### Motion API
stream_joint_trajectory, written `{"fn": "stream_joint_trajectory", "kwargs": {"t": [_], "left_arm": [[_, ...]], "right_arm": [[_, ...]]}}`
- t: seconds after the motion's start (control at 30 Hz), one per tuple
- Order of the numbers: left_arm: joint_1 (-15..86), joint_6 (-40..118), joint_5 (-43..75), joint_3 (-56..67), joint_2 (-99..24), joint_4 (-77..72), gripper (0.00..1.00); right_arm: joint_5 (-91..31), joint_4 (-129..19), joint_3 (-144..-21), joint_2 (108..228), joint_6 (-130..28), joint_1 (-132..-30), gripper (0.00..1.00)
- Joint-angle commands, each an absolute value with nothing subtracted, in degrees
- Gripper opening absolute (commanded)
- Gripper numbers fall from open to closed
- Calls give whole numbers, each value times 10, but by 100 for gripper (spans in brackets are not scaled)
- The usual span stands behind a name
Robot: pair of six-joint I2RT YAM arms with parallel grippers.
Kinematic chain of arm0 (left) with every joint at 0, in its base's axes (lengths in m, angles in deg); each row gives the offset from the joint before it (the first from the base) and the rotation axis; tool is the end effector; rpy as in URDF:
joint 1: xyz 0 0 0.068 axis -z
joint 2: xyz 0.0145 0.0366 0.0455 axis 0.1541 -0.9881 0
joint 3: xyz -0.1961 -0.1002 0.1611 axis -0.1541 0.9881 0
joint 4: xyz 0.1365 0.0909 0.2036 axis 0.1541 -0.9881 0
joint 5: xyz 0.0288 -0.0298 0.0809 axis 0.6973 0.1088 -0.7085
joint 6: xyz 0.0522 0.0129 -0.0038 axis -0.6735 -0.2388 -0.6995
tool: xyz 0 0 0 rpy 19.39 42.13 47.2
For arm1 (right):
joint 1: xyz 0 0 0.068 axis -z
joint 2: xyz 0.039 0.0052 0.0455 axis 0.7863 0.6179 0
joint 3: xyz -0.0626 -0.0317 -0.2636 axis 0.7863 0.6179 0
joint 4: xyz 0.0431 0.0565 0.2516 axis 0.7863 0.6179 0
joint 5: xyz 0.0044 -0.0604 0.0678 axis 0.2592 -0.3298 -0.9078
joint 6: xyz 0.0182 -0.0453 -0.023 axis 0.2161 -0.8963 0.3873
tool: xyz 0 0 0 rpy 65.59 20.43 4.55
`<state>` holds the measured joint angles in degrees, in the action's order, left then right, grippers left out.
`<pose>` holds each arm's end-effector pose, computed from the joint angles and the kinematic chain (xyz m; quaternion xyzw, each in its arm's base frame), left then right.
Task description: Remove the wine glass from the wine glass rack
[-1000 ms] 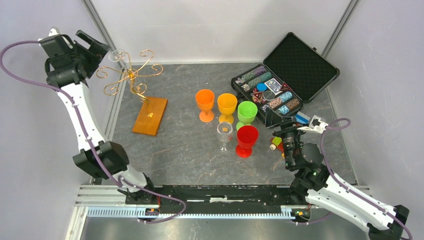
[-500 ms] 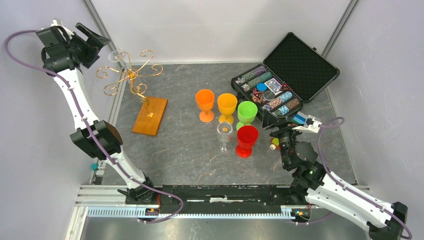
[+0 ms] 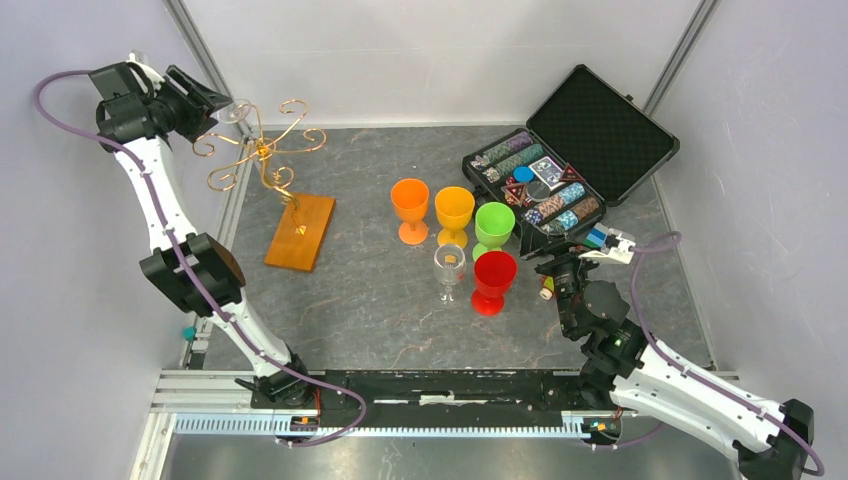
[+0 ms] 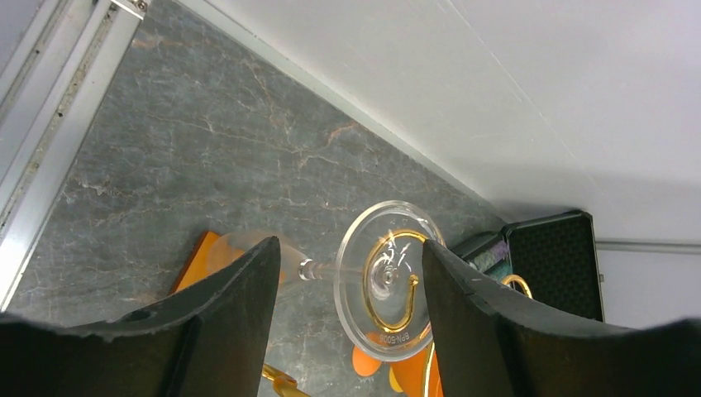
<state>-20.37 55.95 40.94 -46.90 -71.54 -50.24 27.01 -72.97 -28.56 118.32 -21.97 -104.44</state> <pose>0.3730 0.1864 0.4341 -0.2735 0.7962 -0.2446 0.4811 0.1079 0.0965 0.2830 0.2257 0.6355 0.2800 0.6832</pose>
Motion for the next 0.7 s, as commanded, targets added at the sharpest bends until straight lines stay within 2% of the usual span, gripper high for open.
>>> {"fn": "stream_joint_trajectory", "kwargs": {"t": [0.0, 0.3, 0.43, 0.67], "left_arm": [[-200, 545, 434, -458, -713, -501, 67], [-196, 598, 455, -432, -691, -474, 53], [-197, 618, 472, -437, -691, -466, 40], [-197, 625, 469, -445, -680, -464, 28]], "right_arm": [[276, -747, -281, 1177, -221, -1042, 84], [293, -748, -282, 1170, -231, -1040, 84], [312, -749, -281, 1156, -243, -1040, 84], [333, -748, -281, 1139, -259, -1039, 84]]}}
